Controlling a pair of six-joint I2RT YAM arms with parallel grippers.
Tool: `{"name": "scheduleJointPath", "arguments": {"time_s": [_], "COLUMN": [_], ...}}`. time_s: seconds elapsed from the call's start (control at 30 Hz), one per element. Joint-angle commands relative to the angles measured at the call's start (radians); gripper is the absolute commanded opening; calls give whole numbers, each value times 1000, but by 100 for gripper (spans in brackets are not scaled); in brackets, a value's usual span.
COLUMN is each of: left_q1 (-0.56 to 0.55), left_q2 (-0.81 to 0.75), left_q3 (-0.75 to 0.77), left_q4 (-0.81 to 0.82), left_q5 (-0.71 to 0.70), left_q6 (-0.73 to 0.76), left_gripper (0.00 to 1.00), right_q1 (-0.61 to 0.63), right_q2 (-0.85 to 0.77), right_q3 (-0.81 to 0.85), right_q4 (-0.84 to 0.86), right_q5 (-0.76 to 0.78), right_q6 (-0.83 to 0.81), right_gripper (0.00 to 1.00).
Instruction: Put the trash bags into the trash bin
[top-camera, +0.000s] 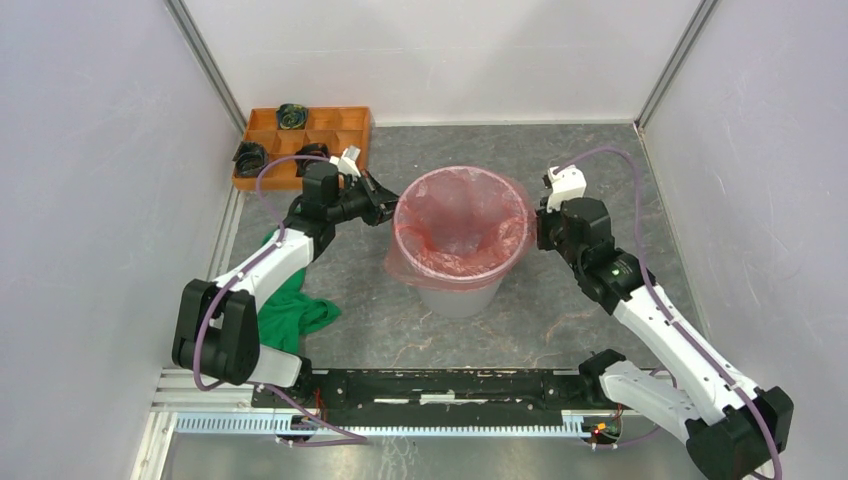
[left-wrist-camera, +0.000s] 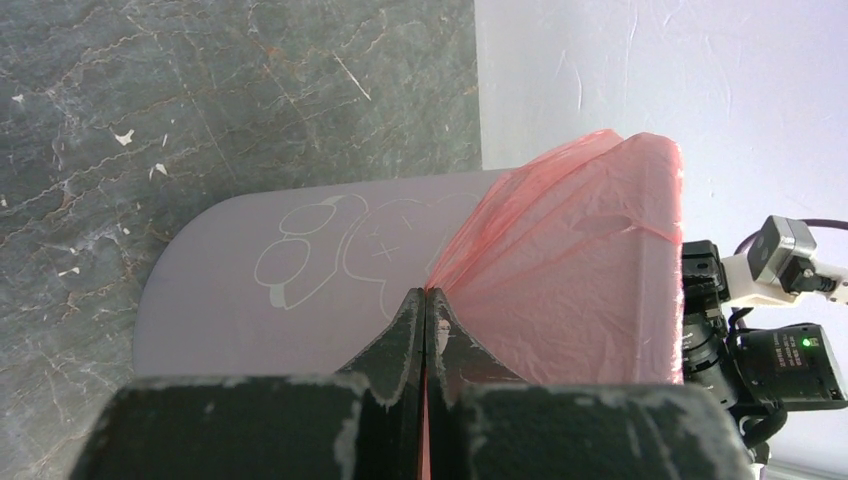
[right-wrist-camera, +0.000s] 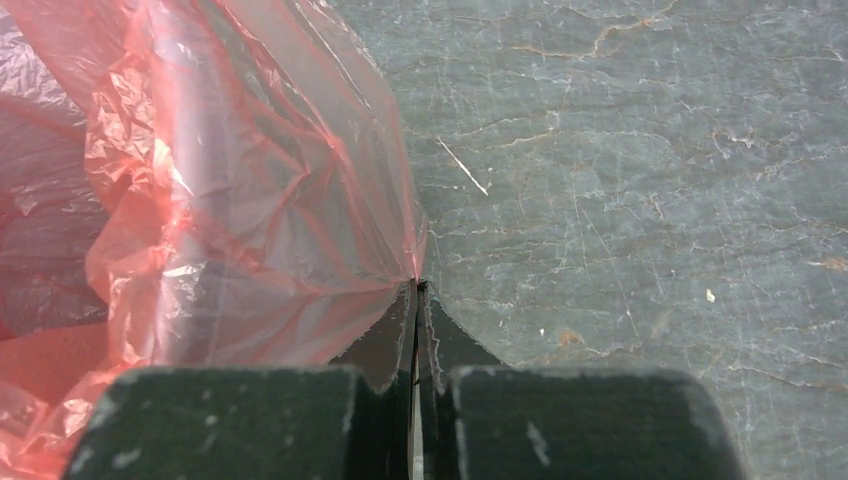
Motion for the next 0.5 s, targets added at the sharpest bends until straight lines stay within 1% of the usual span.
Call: {"name": "scheduleJointPath", "arguments": {"time_s": [0.0,0.1,0.17,0.27,0.37,0.4,0.43,0.47], "left_q1": [1,2,1,2,4,4,4,4], "left_q2": [10,-5,-22,-67,-109,-122,-144,-166], "left_q3": [-21,-17,12,47,71,84,102,112], "left_q4": [1,-54,-159,-326,-417,-448,-480,-511], "left_q5": [-1,-30,-90,-205,-287,-308,-337,-372], "left_q6": [51,112,202,329,410,433,461,478], "left_gripper": [2,2,2,2,3,6,12,23], "right_q1": [-3,-3,-3,-2,-4,-3,-2,-4], "right_q2": [-23,-65,-85,-95,-90,-90,-89,-91], "right_q3": [-60,-165,-211,-244,-226,-212,-194,-177], "right_q4": [102,154,174,180,162,152,137,126], "right_q5": [-8,-79,-119,-108,-75,-69,-61,-52], "right_q6": [10,44,49,41,16,8,1,-5], "right_gripper": [0,0,0,2,5,6,8,11]}}
